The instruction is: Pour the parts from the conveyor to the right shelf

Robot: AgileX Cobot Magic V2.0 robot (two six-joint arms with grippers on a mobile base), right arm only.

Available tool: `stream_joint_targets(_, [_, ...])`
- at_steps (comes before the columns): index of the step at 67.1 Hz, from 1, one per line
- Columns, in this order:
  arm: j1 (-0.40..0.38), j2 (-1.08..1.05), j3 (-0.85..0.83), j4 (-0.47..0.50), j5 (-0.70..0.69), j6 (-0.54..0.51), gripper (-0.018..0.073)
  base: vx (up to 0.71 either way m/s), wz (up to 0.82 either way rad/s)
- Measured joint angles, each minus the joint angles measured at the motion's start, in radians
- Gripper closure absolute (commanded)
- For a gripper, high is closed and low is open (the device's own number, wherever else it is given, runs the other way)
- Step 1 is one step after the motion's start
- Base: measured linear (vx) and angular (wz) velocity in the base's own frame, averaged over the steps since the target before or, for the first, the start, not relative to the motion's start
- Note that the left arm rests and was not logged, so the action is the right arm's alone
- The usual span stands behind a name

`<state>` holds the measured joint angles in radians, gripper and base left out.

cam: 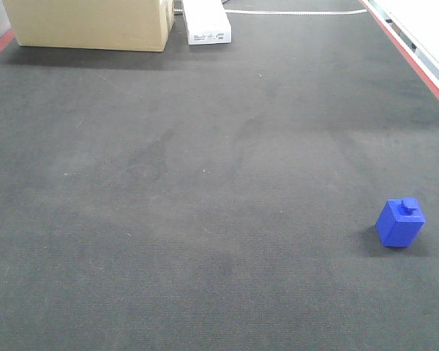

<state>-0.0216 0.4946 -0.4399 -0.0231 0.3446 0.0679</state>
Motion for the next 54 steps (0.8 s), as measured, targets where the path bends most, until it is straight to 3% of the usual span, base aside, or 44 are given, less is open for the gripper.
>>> stream_joint_targets(12, [0.000, 0.007, -0.017, -0.020, 0.058, -0.001, 0.0446, 0.00, 0.00])
stream_joint_targets(34, [0.000, 0.160, -0.121, -0.036, 0.104, -0.001, 0.0055, 0.00, 0.00])
stream_joint_targets(41, [0.000, 0.243, -0.177, -0.036, 0.136, -0.001, 0.0008, 0.00, 0.00])
stream_joint_targets(54, [0.000, 0.435, -0.330, -0.043, 0.256, -0.011, 0.0004, 0.00, 0.00])
